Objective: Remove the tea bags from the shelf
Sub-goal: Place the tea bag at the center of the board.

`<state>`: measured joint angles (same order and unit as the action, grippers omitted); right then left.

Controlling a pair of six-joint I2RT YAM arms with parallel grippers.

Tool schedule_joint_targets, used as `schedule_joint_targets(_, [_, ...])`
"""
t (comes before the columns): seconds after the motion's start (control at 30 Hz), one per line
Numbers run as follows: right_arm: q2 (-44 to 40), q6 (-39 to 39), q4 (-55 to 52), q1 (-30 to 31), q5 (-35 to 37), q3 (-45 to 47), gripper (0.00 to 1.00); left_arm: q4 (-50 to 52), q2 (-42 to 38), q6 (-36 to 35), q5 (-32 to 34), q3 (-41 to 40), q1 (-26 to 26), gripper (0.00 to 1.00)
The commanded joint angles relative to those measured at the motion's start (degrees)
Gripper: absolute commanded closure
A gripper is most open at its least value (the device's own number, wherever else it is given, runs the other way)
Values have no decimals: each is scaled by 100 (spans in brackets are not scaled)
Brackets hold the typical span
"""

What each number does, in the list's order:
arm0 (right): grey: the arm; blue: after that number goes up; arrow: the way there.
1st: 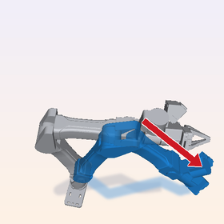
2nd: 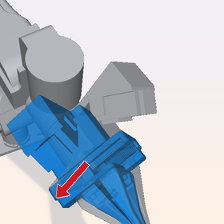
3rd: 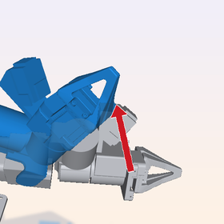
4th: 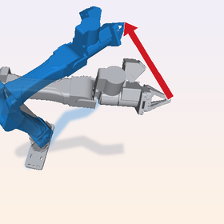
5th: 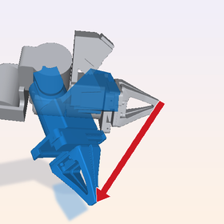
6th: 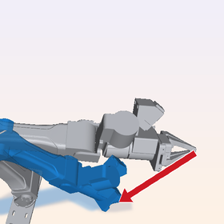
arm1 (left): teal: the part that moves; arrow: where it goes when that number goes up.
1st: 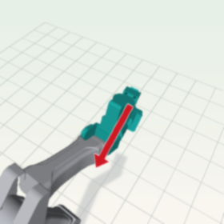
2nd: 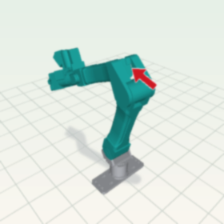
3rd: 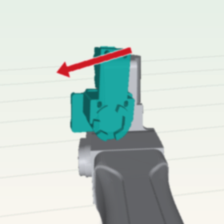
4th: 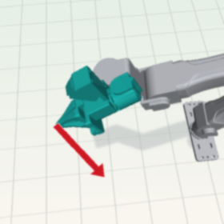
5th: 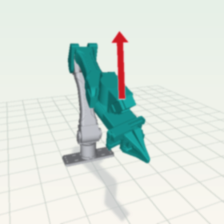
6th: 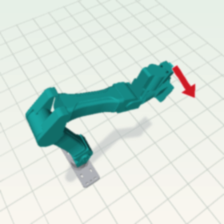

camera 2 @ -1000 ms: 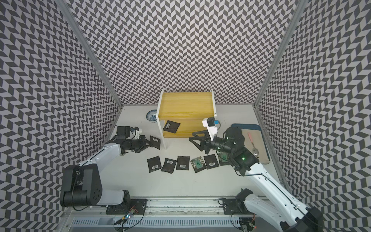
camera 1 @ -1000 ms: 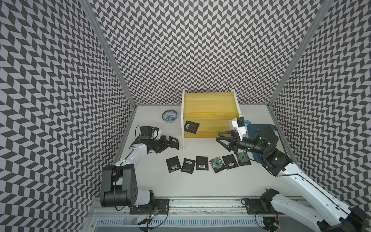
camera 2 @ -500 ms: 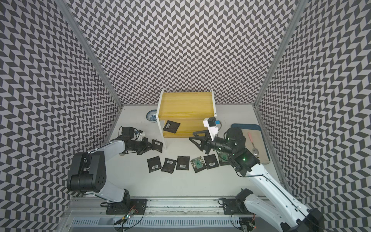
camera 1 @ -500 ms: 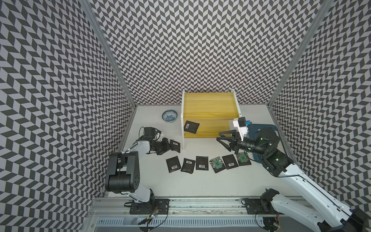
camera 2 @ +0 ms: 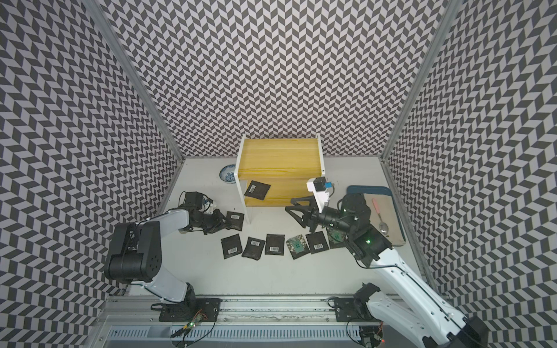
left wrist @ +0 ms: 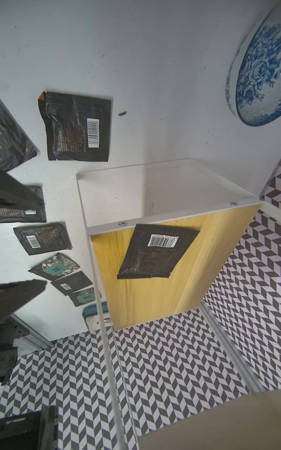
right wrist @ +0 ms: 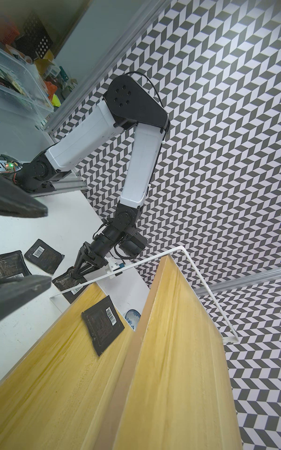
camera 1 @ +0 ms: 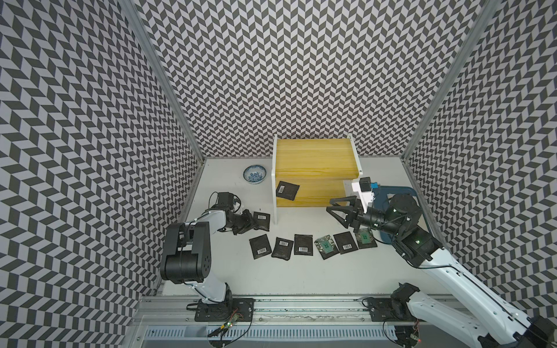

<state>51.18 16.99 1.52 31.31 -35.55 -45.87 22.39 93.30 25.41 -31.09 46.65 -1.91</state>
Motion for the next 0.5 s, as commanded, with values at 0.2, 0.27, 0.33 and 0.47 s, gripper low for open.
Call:
schedule_joint_targets(0.2, [19, -188, 35, -26, 63, 74, 51, 331, -529, 2, 481, 281, -31, 64])
schedule_joint_targets(0.27, [50, -346, -123, -12, 92, 30, 45, 399, -666, 4, 550, 333, -32, 60])
schedule_joint_targets(0.33, [49, -538, -248, 38, 176, 4, 41, 490, -798, 12, 548, 395, -33, 60])
schedule_joint_targets(0.47, [-42, -1063, -445, 314, 618, -14, 37, 516, -1229, 70, 312, 421, -13, 58])
